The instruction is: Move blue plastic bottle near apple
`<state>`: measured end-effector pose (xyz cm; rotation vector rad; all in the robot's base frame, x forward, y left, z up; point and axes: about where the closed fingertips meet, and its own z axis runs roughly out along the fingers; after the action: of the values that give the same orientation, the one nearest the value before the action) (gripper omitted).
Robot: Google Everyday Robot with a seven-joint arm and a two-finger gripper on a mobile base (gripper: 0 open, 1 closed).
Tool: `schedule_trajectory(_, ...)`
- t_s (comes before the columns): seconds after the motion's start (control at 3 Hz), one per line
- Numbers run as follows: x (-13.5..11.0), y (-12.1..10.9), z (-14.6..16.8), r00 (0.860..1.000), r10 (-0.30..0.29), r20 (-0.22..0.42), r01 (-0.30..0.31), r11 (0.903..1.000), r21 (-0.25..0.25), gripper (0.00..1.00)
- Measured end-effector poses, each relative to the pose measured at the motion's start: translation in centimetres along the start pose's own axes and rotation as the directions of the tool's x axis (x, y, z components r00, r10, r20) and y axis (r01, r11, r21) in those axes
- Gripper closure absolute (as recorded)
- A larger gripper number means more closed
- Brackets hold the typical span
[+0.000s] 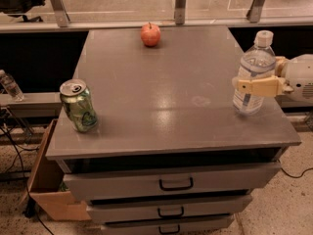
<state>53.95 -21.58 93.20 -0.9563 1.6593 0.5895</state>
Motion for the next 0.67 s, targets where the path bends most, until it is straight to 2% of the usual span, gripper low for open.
schedule_trajectory(0.33, -0.18, 0.14, 0.24, 1.0, -0.003, 0.0, 0.003, 1.0, -0.005, 1.0)
schedule_trajectory(0.67, -0.19, 0.15, 0.25, 1.0, -0.003, 0.0, 0.003, 1.0, -0.005, 1.0)
